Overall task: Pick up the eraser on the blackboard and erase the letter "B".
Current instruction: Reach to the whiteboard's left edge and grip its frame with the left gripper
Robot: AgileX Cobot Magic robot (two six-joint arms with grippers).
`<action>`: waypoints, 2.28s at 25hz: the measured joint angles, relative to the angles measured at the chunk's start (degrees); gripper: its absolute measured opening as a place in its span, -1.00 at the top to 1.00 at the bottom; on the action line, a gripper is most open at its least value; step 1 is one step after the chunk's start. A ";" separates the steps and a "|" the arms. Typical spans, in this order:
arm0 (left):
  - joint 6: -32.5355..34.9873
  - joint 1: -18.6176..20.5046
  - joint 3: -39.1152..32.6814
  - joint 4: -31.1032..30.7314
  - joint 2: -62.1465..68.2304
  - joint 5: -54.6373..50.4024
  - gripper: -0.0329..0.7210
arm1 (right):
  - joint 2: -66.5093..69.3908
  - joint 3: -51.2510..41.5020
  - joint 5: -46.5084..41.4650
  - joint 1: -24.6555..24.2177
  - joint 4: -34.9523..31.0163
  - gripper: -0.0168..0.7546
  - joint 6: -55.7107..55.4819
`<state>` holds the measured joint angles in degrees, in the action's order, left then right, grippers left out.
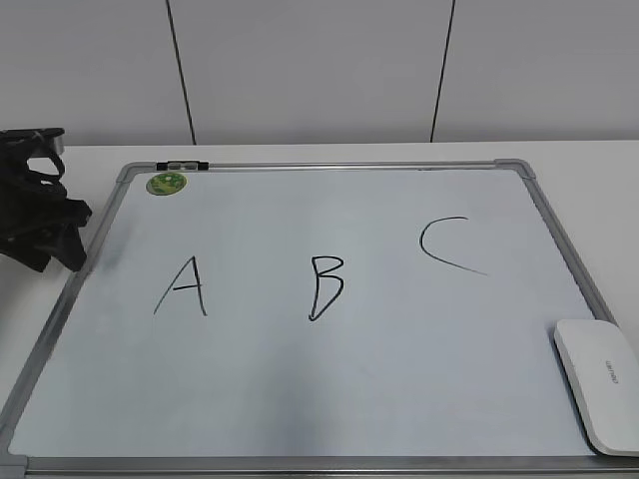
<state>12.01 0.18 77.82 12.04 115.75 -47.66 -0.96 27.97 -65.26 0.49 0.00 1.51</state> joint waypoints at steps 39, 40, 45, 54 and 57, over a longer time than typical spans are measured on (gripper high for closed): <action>2.60 0.91 4.65 2.81 2.80 -3.10 0.01 | 0.00 0.00 0.00 0.00 0.00 -0.56 0.00; 2.60 1.04 4.65 2.81 2.80 -3.45 0.03 | 0.00 0.00 0.00 0.00 0.00 -0.56 0.00; 2.70 2.06 4.65 2.81 2.81 -4.55 0.06 | 0.00 0.00 0.00 0.00 0.00 -0.56 0.00; 2.70 2.54 4.65 2.81 2.91 -4.92 0.07 | 0.00 0.00 0.00 0.00 0.00 -0.56 0.00; 2.70 2.54 4.65 2.81 3.05 -5.04 0.07 | 0.00 0.00 0.00 0.00 0.00 -0.56 0.00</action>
<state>14.72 2.73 82.47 14.85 118.80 -52.70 -0.96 27.97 -65.26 0.49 0.00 1.51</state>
